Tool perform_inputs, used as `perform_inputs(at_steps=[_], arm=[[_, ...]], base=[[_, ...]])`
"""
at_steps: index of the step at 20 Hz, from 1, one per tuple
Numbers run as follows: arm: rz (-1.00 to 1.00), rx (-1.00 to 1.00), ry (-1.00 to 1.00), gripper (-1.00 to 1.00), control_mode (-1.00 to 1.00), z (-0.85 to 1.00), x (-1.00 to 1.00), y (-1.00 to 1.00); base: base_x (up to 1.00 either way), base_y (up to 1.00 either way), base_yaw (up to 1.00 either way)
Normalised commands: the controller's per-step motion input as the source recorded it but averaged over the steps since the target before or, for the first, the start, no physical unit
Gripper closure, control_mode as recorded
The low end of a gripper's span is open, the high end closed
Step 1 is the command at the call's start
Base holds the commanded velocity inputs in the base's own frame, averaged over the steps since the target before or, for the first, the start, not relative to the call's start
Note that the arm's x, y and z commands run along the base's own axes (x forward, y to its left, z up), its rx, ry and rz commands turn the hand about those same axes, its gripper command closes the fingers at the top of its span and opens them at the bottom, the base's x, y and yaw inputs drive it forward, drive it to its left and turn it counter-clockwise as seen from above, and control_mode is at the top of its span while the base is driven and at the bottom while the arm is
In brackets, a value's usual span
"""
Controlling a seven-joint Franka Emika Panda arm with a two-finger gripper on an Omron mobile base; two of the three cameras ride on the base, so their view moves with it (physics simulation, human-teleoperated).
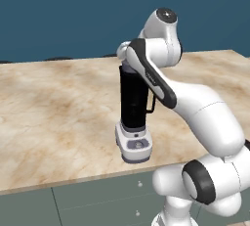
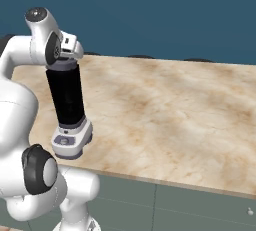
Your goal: Close the lid blender by securely placing the lid on top.
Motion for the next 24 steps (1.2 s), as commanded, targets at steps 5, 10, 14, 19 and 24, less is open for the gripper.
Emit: perform_inputs(at_steps=[5,10,14,19,24], arm=[[0.00,0.03,-0.19,1.00,-1.00,-0.20,0.00,-0.04],[0.00,0.00,-0.26,1.00,-1.00,-0.35,-0.05,0.00],[0.00,0.00,-0.07,1.00,-1.00,-0.33,0.07,0.00],[0.00,0.00,-0.09,1.00,-1.00,-0.23,0.02,0.00],[0.00,-0.01,-0.03,1.00,-1.00,-0.18,0.00,0.00]], base=[[0.00,0.00,0.00],[0.00,0.00,0.00],[0.00,0.00,0.00],[0.00,0.00,0.00],[0.00,0.00,0.00]])
